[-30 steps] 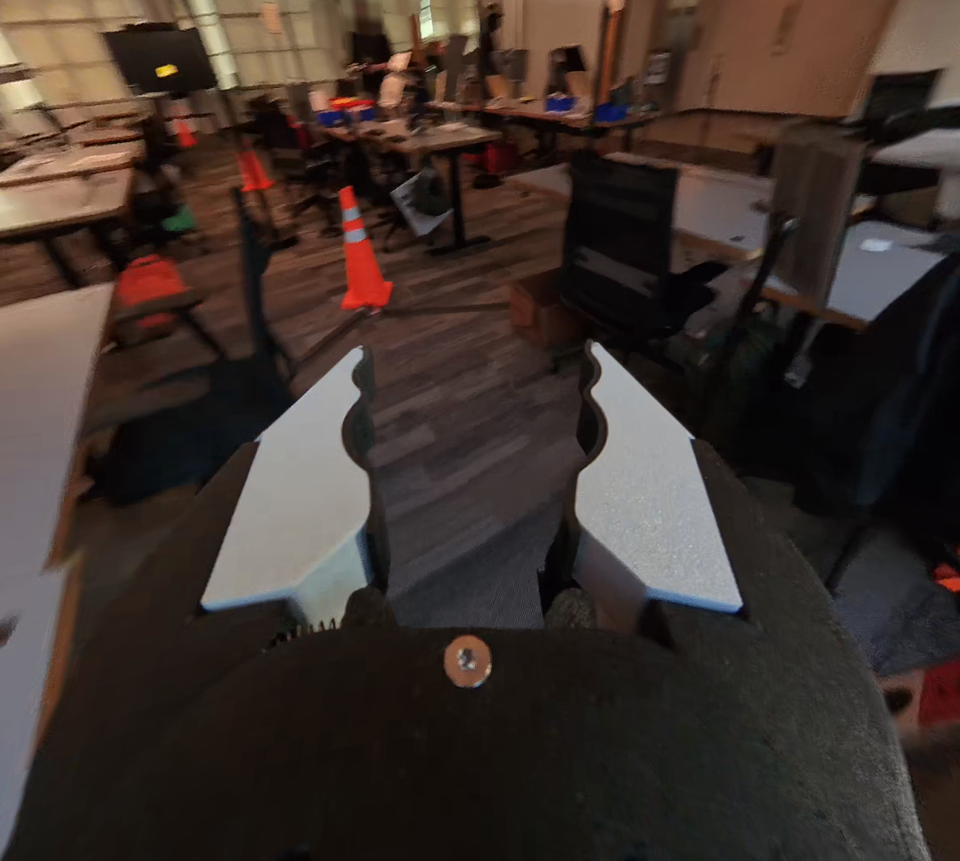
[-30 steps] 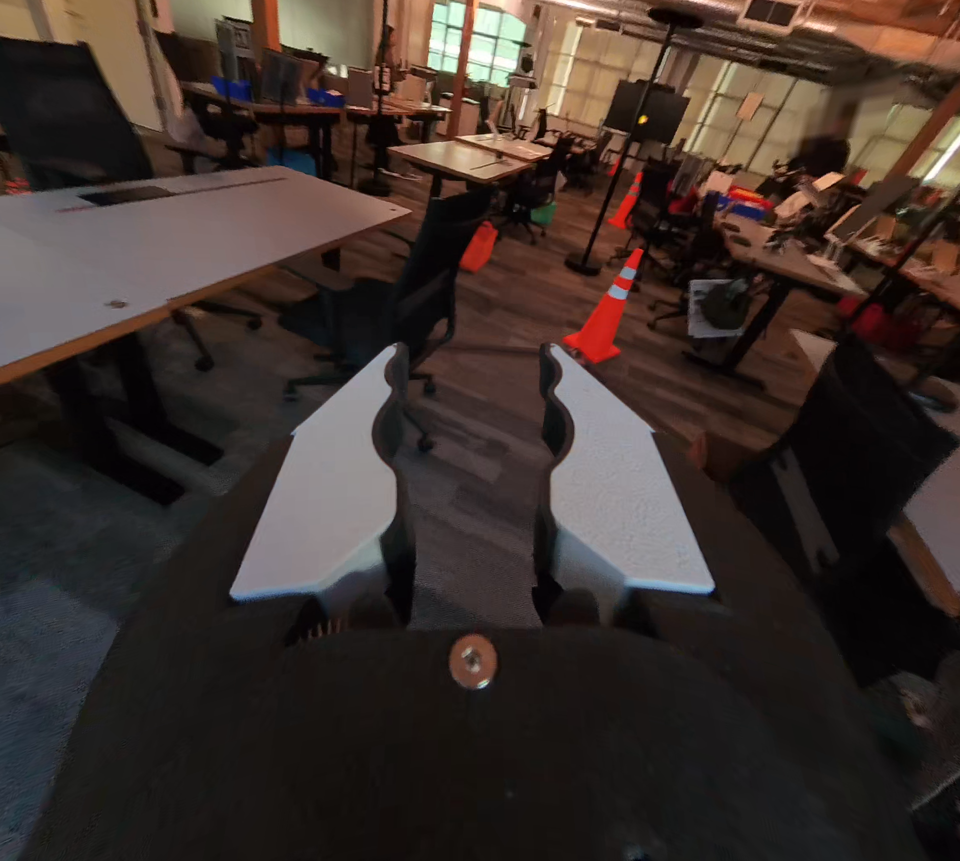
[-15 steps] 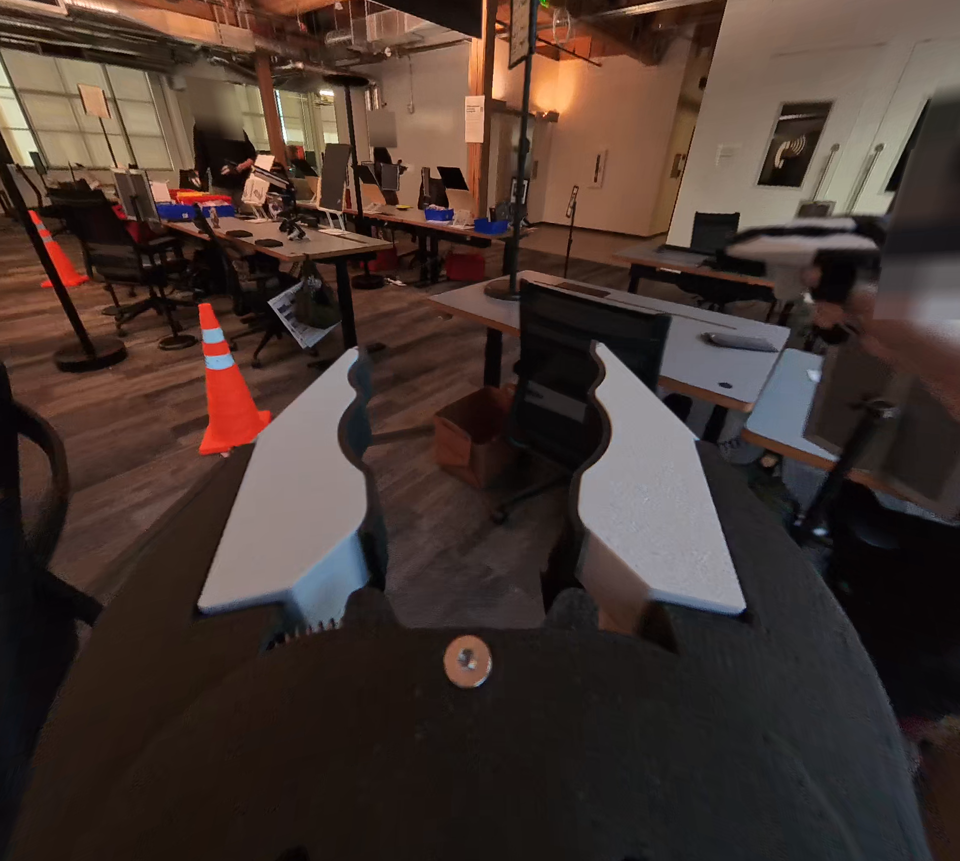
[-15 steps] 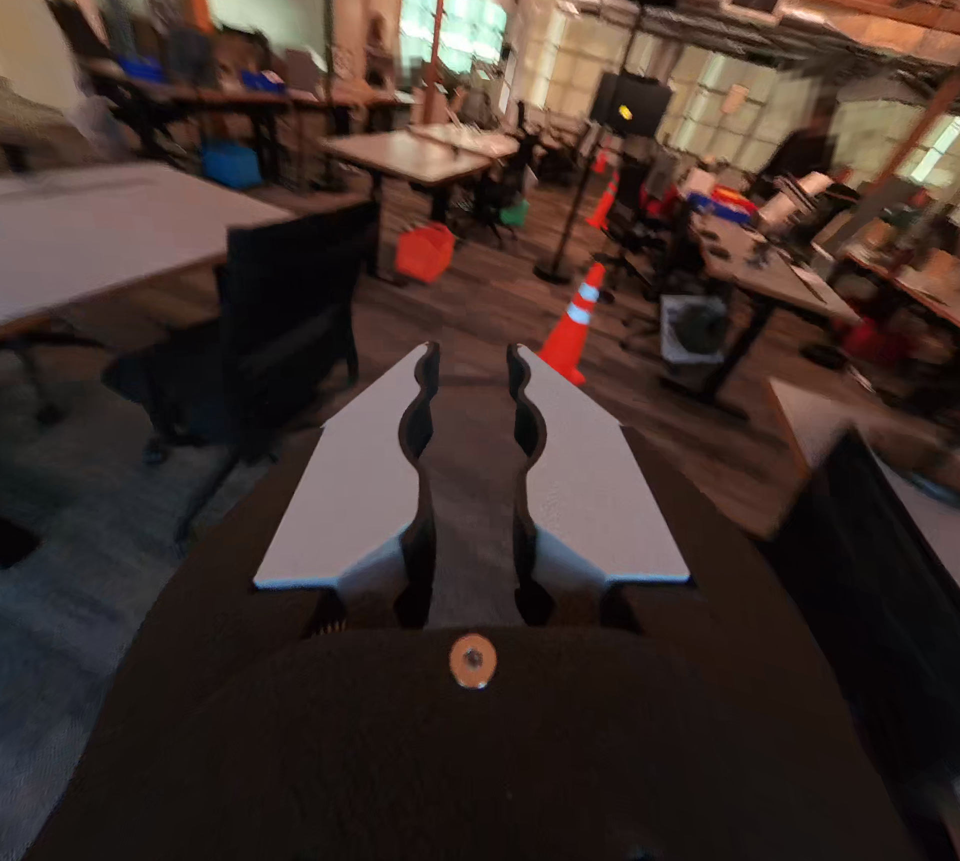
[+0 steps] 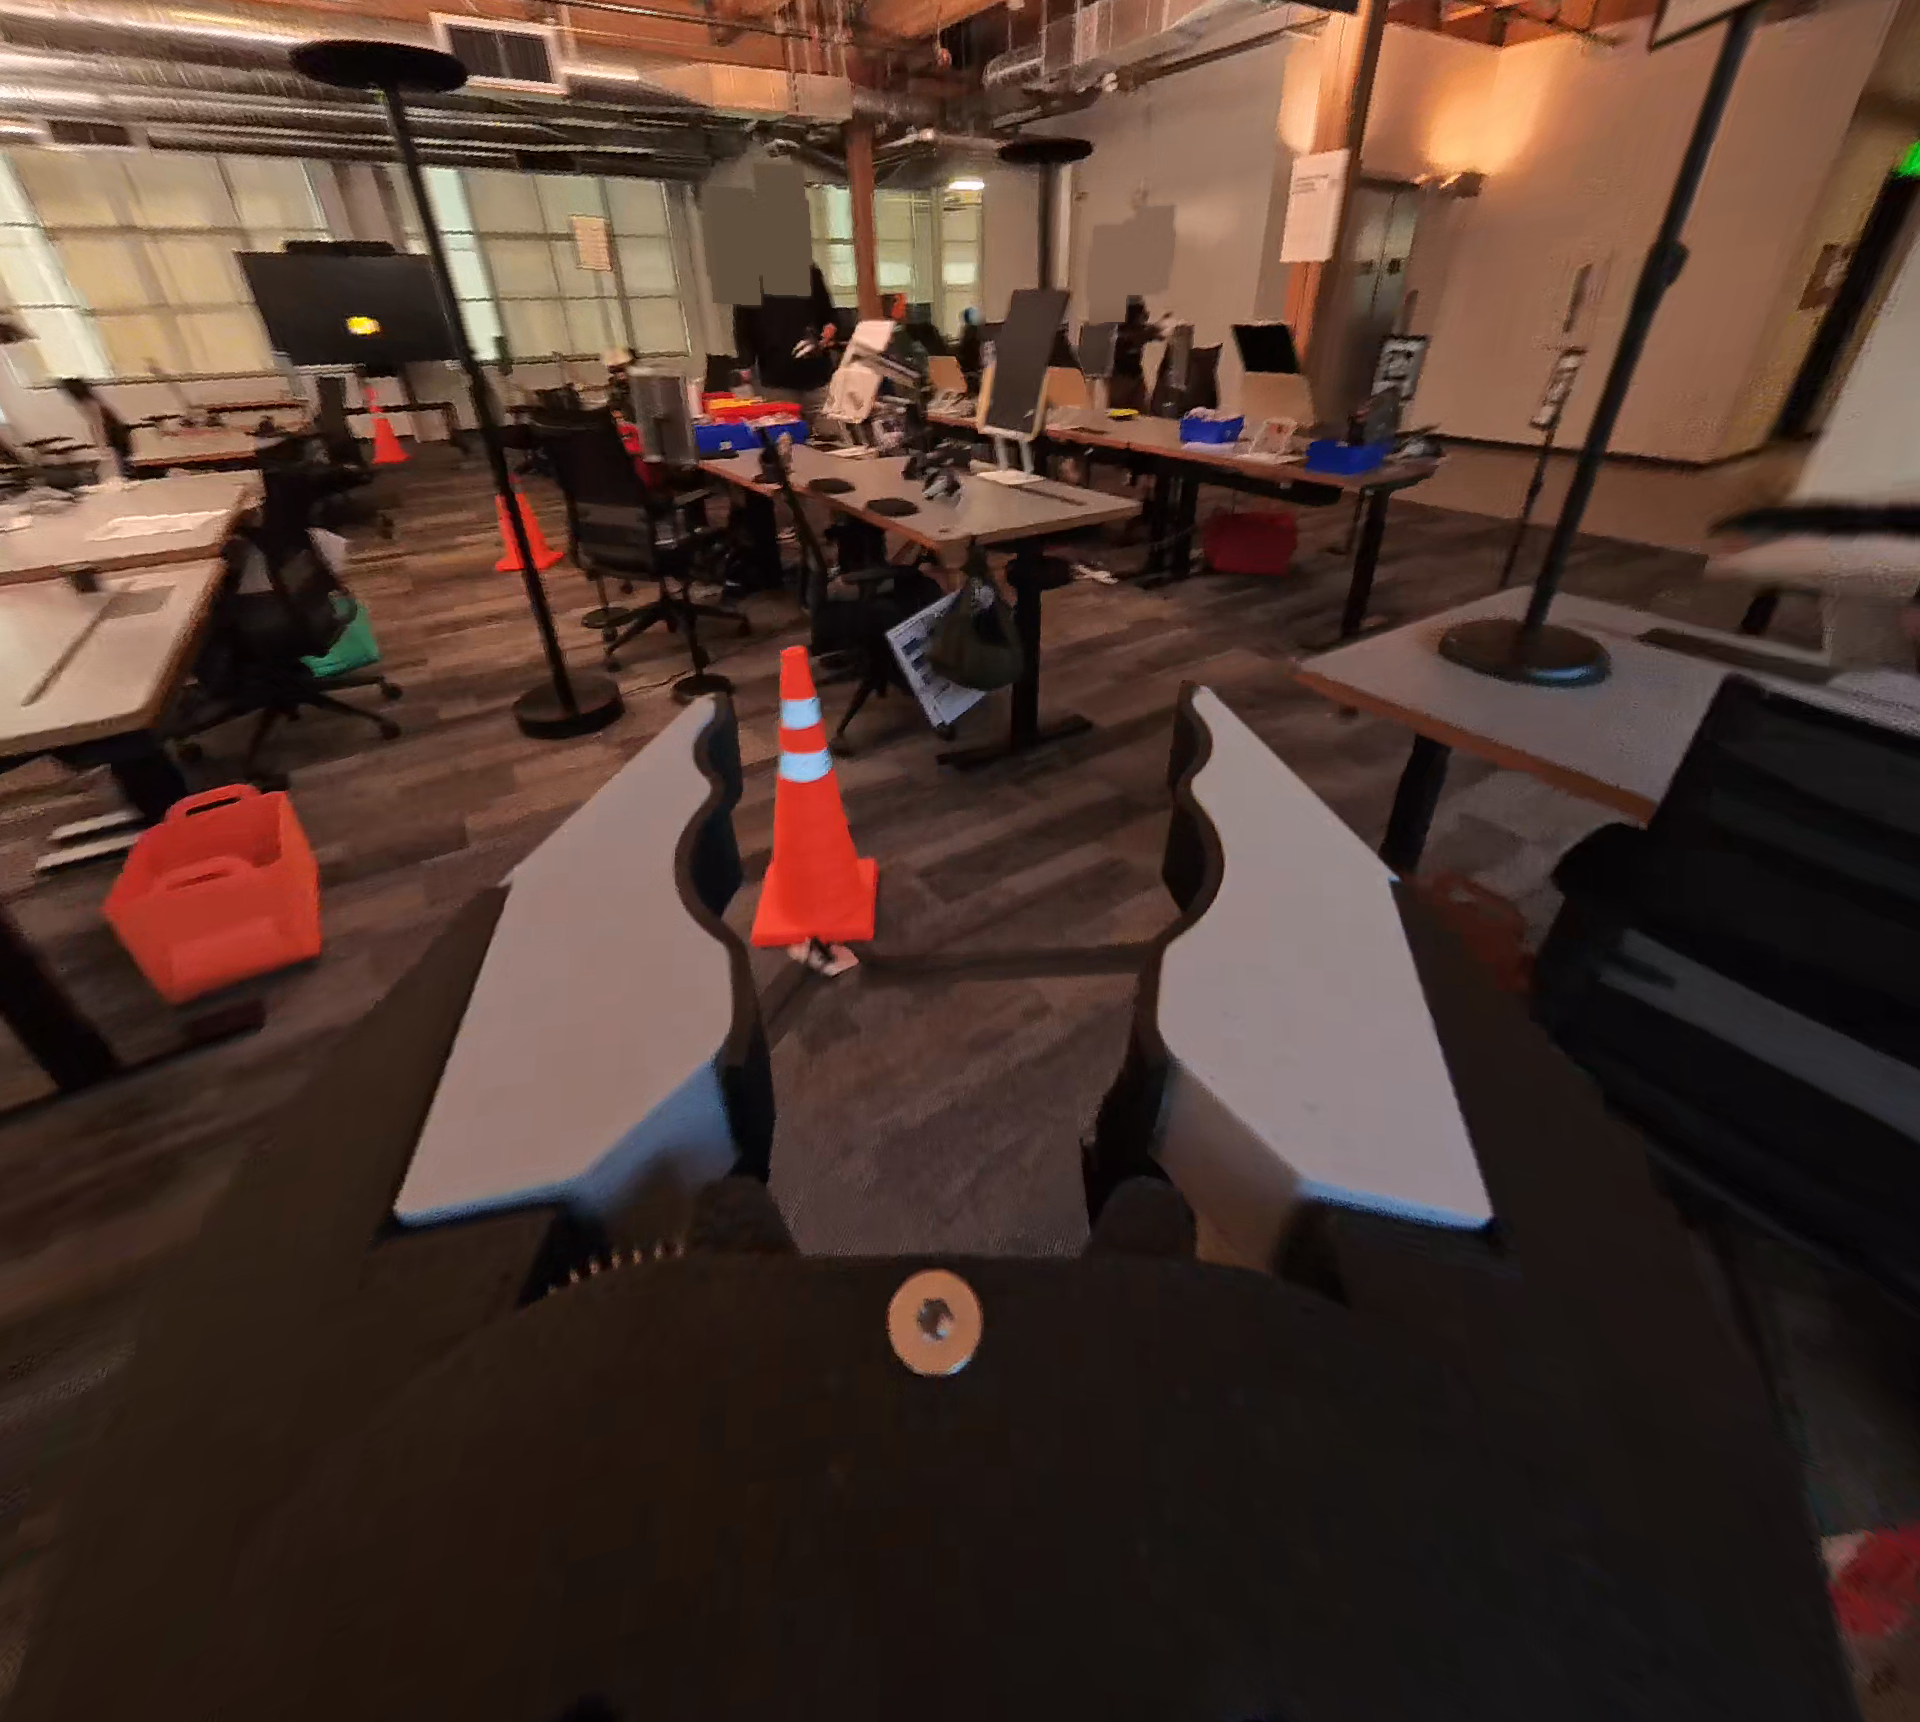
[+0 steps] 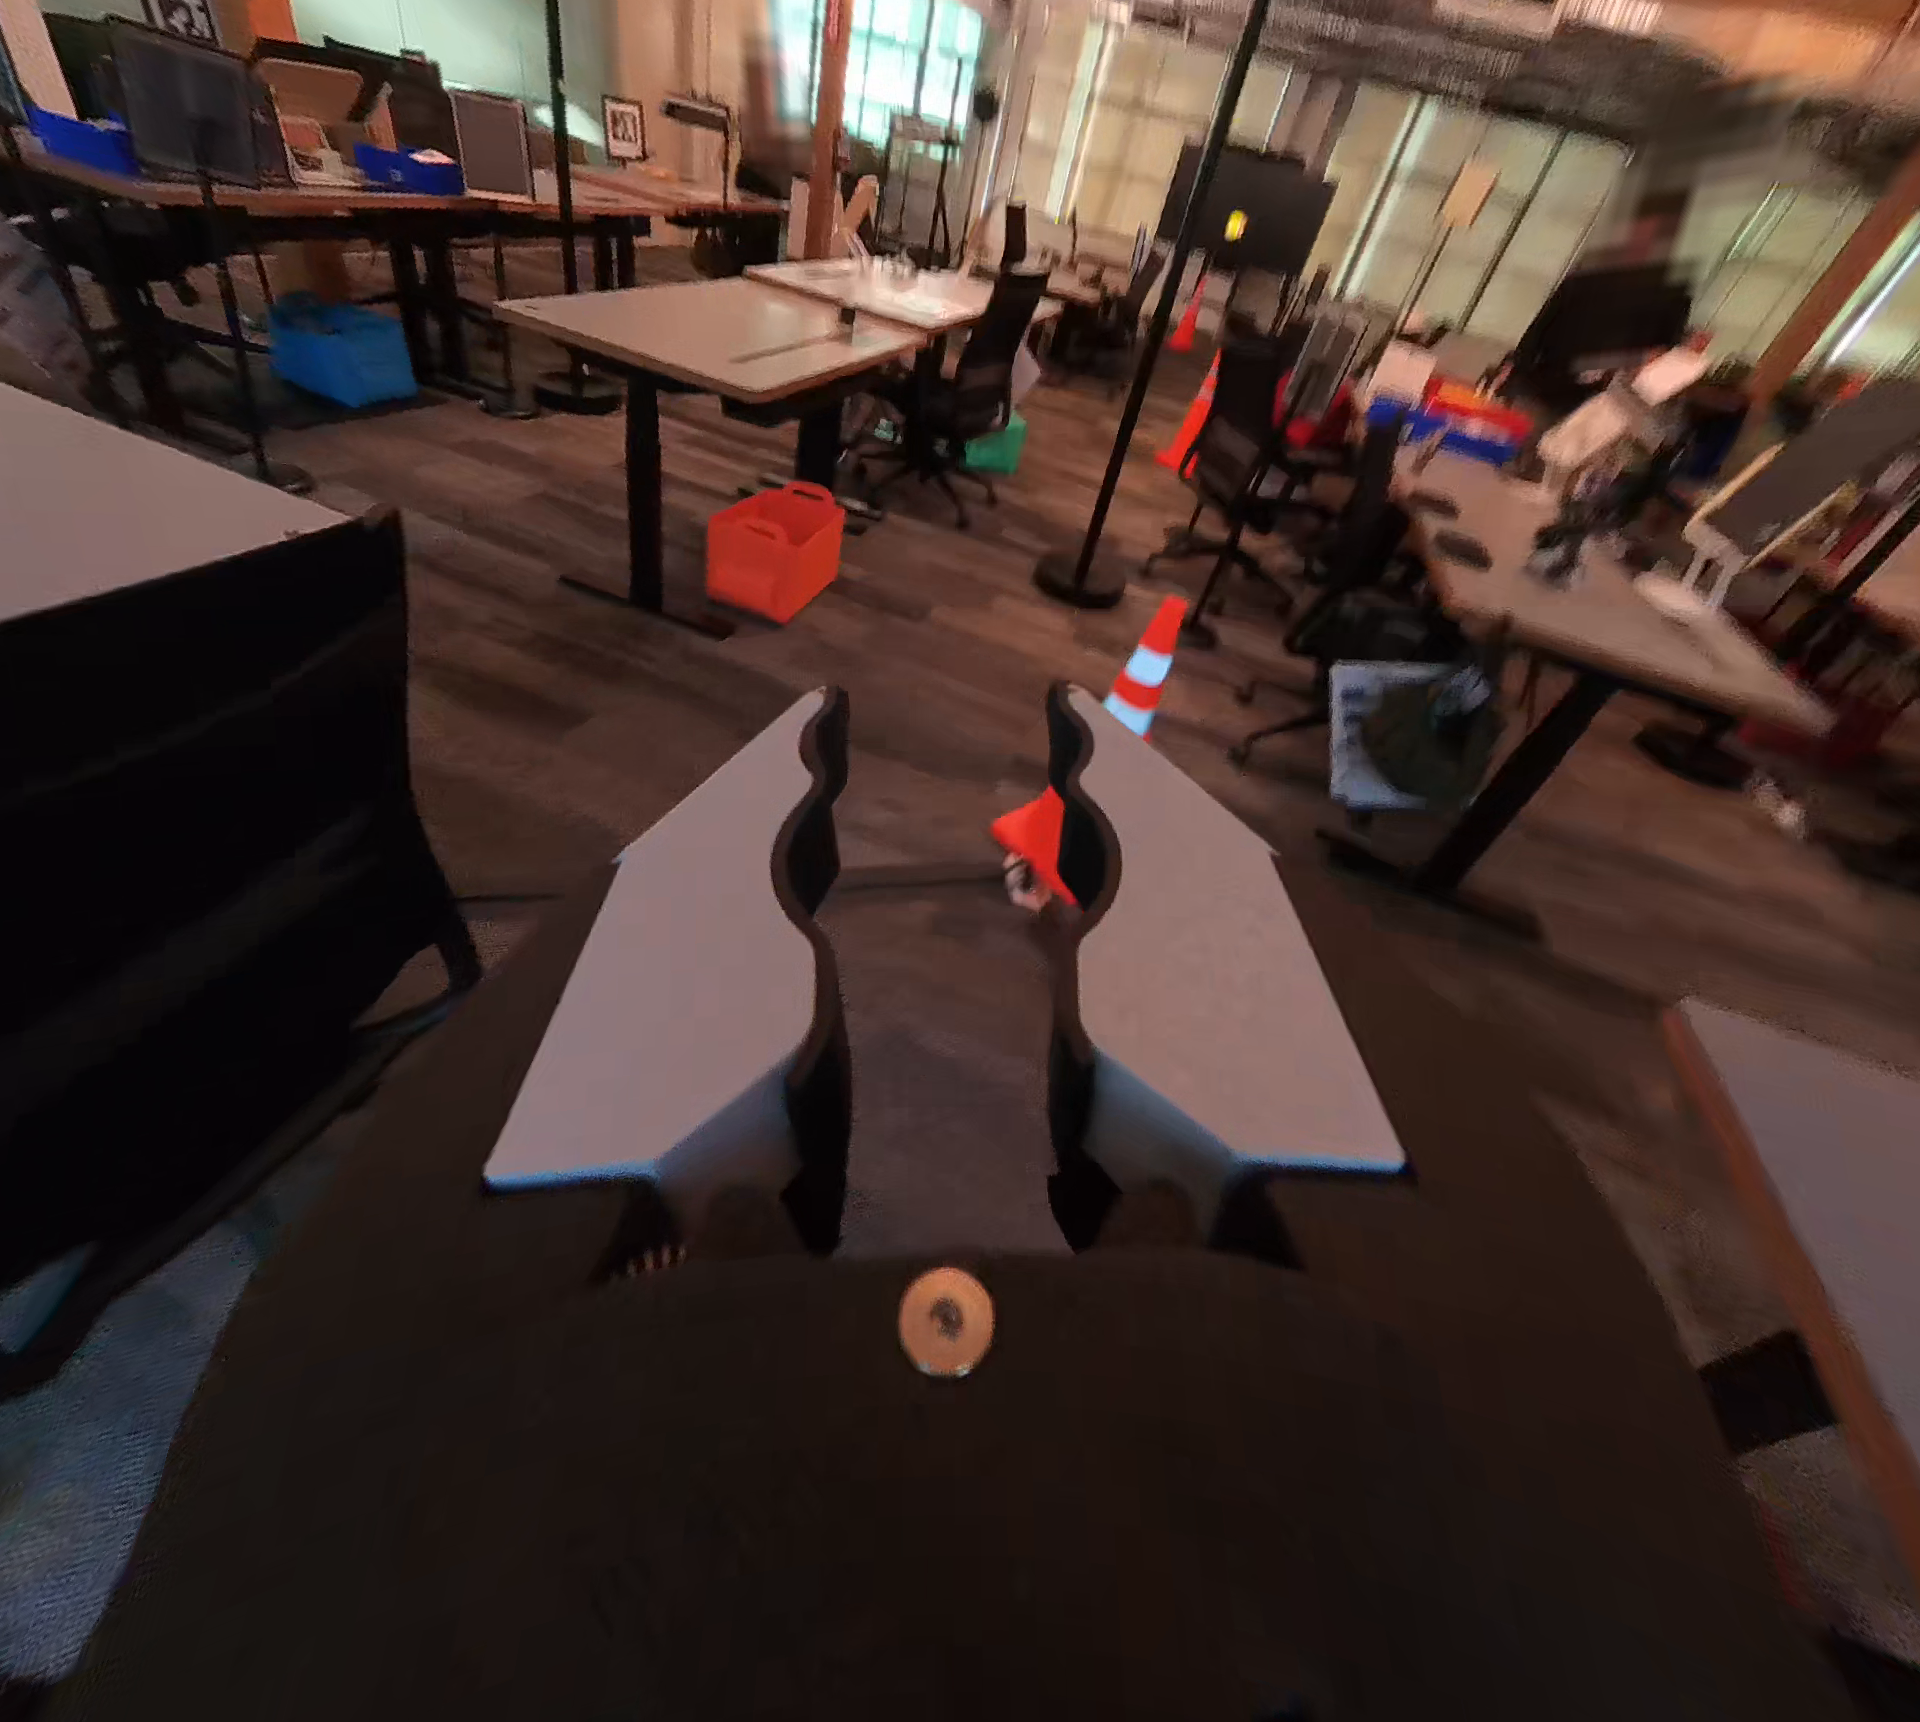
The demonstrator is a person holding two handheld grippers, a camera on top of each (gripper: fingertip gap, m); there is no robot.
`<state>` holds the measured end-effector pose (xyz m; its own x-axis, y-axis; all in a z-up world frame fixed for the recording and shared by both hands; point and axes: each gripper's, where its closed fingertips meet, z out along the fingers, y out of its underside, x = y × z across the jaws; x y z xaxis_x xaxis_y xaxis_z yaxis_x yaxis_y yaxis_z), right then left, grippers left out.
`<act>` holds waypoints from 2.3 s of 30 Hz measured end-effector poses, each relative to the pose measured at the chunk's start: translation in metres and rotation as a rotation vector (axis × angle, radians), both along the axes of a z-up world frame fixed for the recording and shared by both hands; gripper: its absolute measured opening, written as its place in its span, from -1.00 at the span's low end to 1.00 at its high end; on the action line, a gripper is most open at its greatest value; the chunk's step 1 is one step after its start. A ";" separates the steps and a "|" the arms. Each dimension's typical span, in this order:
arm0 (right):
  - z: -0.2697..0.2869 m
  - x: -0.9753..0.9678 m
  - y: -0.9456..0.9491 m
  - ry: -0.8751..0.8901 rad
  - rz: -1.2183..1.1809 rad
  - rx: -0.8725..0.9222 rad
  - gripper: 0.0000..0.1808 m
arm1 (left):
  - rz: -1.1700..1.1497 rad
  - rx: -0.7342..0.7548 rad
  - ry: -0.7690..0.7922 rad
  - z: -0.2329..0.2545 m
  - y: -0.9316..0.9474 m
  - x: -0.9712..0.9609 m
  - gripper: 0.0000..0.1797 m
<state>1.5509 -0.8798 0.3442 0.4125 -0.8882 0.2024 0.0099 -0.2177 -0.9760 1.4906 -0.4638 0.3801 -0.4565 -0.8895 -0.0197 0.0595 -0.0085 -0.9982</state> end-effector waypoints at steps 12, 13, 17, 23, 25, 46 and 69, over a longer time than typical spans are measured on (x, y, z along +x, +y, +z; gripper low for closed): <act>-0.051 0.360 -0.104 0.098 -0.161 0.077 -0.59 | -0.034 -0.169 -0.020 0.027 -0.009 0.407 -0.09; -0.051 0.406 -0.103 0.085 -0.142 0.080 -0.61 | 0.013 -0.169 -0.042 0.023 -0.003 0.437 -0.11; -0.015 0.588 -0.044 0.073 0.051 0.192 -0.62 | 0.166 -0.118 0.026 0.008 0.023 0.557 -0.07; 0.023 0.813 0.095 -0.012 0.317 0.074 -0.61 | 0.270 -0.132 0.010 -0.004 0.078 0.693 -0.15; 0.014 0.879 0.134 -0.003 0.370 0.077 -0.61 | 0.246 -0.158 -0.003 -0.015 0.097 0.742 -0.18; -0.036 1.545 0.239 0.056 0.015 -0.103 -0.64 | 0.057 0.231 0.104 -0.062 0.168 1.541 -0.12; -0.042 2.248 0.513 0.163 0.070 -0.112 -0.52 | 0.015 0.155 0.142 -0.038 0.434 2.244 -0.06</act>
